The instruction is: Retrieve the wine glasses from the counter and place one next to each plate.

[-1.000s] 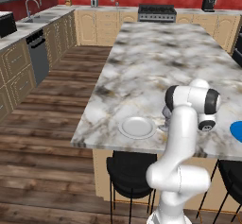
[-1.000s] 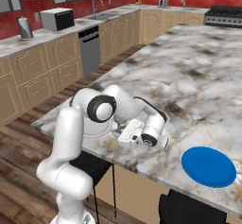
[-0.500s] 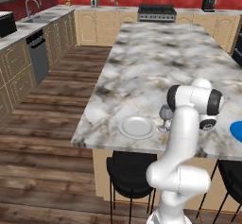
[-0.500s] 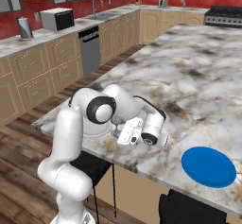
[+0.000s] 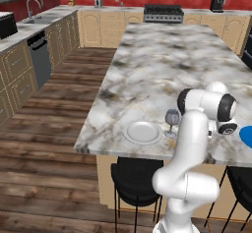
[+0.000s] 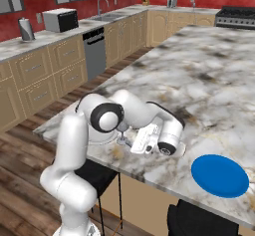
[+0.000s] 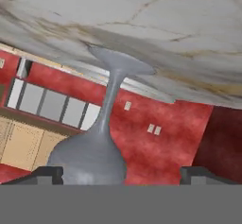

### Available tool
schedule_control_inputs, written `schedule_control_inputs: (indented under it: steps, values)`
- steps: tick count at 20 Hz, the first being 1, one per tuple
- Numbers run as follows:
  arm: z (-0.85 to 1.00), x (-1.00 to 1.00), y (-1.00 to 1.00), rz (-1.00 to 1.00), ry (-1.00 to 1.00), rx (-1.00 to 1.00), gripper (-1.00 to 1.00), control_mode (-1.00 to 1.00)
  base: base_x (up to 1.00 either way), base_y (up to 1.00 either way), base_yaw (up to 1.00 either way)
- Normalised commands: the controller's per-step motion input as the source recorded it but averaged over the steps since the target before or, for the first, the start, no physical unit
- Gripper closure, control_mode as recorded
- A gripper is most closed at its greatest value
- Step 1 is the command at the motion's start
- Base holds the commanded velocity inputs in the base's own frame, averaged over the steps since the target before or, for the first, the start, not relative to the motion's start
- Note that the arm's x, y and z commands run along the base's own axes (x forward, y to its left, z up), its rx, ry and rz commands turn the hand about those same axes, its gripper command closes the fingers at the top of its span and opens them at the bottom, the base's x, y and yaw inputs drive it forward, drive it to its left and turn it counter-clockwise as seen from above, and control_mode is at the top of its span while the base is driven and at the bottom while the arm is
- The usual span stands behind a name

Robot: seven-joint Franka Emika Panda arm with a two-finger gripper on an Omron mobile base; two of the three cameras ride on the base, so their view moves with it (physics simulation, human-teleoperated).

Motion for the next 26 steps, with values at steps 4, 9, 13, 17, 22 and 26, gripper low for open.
schedule_control_inputs:
  steps: [4,9,13,17,22,26]
  values:
    - [0.99,-0.97,-0.02,0.01,-0.08,0.0,-1.0,-1.0,0.0,0.0,0.0]
    - [1.0,-0.94,0.03,0.03,-0.01,0.0,-1.0,-1.0,0.0,0.0,0.0]
    - [0.94,-0.59,0.56,0.0,-0.01,-0.05,-1.0,-1.0,0.0,0.0,0.0]
    - [0.68,-0.07,0.75,-0.16,0.0,-0.16,-1.0,-1.0,0.0,0.0,0.0]
    - [0.57,-0.01,0.5,-0.22,0.0,-0.07,-1.0,-1.0,0.0,0.0,0.0]
    - [0.69,-0.38,0.58,-0.13,-0.1,0.0,-1.0,-1.0,0.0,0.0,0.0]
